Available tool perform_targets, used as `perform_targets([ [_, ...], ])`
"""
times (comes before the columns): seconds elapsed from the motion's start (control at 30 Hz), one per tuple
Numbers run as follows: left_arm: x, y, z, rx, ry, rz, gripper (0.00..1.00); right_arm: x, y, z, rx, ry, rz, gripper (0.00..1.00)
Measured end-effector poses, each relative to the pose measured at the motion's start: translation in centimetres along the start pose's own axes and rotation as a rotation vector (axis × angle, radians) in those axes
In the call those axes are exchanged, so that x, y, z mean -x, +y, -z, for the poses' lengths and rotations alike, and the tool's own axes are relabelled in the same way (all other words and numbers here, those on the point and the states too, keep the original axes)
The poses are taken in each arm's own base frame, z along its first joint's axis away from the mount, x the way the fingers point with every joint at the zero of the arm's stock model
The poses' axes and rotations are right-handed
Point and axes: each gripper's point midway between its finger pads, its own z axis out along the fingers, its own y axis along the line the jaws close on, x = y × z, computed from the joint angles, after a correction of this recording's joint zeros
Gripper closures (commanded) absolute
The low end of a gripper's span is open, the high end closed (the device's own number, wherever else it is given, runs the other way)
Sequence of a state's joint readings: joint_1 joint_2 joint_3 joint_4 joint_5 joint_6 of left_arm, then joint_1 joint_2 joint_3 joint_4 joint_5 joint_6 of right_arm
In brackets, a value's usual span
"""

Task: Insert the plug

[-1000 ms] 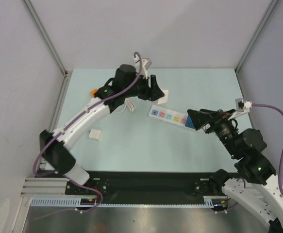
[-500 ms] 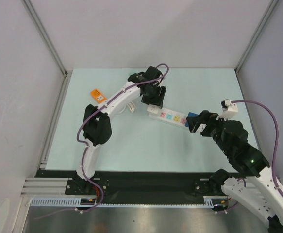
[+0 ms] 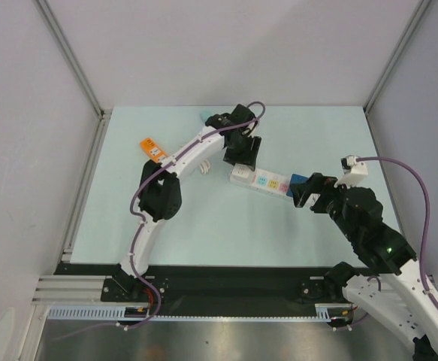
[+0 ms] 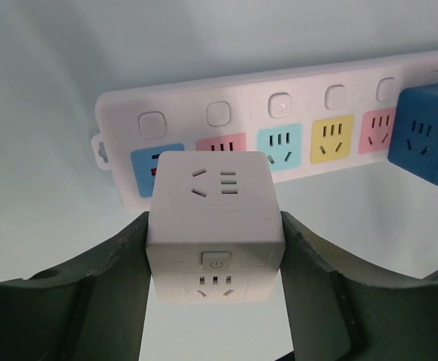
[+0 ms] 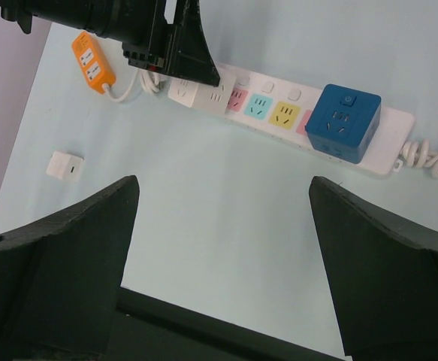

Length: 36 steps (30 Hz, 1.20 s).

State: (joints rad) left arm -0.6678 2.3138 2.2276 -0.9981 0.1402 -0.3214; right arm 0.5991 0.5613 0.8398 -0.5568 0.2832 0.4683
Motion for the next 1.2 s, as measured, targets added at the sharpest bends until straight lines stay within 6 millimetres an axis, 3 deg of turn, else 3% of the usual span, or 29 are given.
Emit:
perform_targets([
  [0.23, -0.6, -0.6, -0.9, -0.017, 0.026, -0.001, 1.00, -0.6, -0.7, -0.4, -0.025, 0.014, 0.006, 0.02],
  [0.6, -0.4, -0.9, -1.5, -0.015, 0.025, -0.002, 1.00, -3.1, -3.3, -3.9, -0.156, 0.144, -0.015, 0.11],
  [1.2, 0.5, -0.6, -2.2, 0.027, 0.001, -0.022, 1.00, -4.5, -3.4, -3.8, -0.124, 0.184, -0.050, 0.14],
])
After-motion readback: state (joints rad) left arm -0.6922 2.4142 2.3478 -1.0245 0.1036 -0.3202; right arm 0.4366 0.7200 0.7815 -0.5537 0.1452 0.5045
